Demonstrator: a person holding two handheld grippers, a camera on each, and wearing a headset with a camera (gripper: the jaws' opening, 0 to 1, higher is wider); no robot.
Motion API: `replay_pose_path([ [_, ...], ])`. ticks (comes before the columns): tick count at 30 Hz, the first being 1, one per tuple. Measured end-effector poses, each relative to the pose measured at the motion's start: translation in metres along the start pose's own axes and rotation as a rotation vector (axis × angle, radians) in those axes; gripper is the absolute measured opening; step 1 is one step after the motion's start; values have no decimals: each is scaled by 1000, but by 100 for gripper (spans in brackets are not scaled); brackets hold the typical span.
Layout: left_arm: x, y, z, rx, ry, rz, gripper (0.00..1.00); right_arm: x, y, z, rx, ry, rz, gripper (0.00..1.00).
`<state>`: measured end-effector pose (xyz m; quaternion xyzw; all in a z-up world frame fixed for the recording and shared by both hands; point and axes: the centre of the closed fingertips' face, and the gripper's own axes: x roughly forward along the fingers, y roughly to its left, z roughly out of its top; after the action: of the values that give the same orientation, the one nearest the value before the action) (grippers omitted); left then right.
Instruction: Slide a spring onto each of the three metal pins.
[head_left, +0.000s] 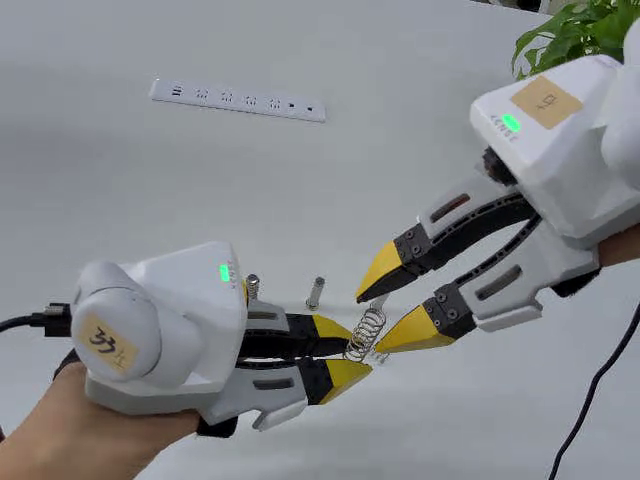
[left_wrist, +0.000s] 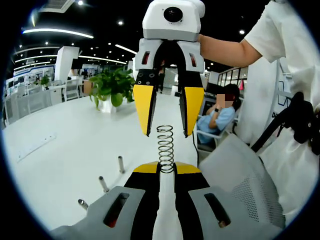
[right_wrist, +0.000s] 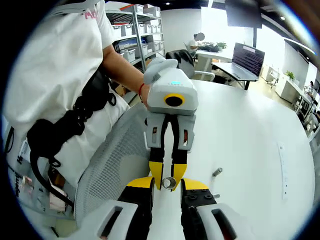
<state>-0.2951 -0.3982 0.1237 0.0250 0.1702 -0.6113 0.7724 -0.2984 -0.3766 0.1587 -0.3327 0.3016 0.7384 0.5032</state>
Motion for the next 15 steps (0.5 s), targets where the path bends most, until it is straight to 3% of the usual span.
replay_pose_path([
  [8, 0, 0, 0, 0, 0, -5, 6, 8, -3, -2, -78, 94, 57, 13],
  [15, 3, -1, 1, 3, -1, -15, 6, 12, 4, -10, -108, 168, 107, 13],
])
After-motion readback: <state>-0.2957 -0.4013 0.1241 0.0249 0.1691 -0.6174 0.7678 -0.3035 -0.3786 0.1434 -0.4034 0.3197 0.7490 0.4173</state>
